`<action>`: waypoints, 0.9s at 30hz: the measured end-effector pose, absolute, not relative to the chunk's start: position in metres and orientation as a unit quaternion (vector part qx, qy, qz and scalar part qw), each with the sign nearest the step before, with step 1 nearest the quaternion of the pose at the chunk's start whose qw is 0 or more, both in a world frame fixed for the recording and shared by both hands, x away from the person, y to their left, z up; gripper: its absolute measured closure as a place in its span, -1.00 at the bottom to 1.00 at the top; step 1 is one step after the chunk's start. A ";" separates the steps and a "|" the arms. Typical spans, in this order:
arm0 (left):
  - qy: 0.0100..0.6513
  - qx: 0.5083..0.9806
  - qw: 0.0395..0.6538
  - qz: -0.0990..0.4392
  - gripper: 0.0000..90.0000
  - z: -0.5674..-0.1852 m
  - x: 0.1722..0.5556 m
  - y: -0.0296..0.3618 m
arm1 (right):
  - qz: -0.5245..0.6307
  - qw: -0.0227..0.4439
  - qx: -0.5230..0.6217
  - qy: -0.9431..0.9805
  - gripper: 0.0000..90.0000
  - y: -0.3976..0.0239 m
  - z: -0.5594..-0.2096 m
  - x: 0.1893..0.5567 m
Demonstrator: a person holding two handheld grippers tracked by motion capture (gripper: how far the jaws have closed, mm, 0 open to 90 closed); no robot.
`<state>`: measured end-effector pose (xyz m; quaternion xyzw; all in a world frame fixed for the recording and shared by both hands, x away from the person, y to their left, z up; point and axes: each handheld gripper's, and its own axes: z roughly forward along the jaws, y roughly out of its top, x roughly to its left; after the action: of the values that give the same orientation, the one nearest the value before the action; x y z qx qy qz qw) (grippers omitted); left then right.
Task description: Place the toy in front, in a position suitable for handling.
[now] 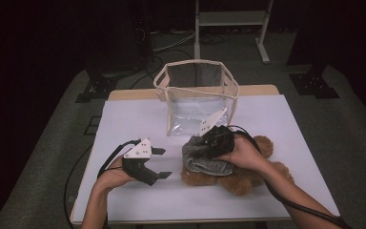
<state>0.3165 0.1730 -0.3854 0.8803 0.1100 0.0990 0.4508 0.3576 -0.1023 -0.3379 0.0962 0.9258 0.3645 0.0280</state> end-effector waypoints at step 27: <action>0.102 0.879 0.455 0.101 -0.56 -0.382 0.315 0.172 | 0.373 -0.013 0.097 0.923 0.61 -0.110 -0.336 0.353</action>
<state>0.3151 0.1722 -0.3819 0.8790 0.1020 0.1011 0.4547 0.3528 -0.1103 -0.3357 0.0972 0.9228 0.3725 -0.0130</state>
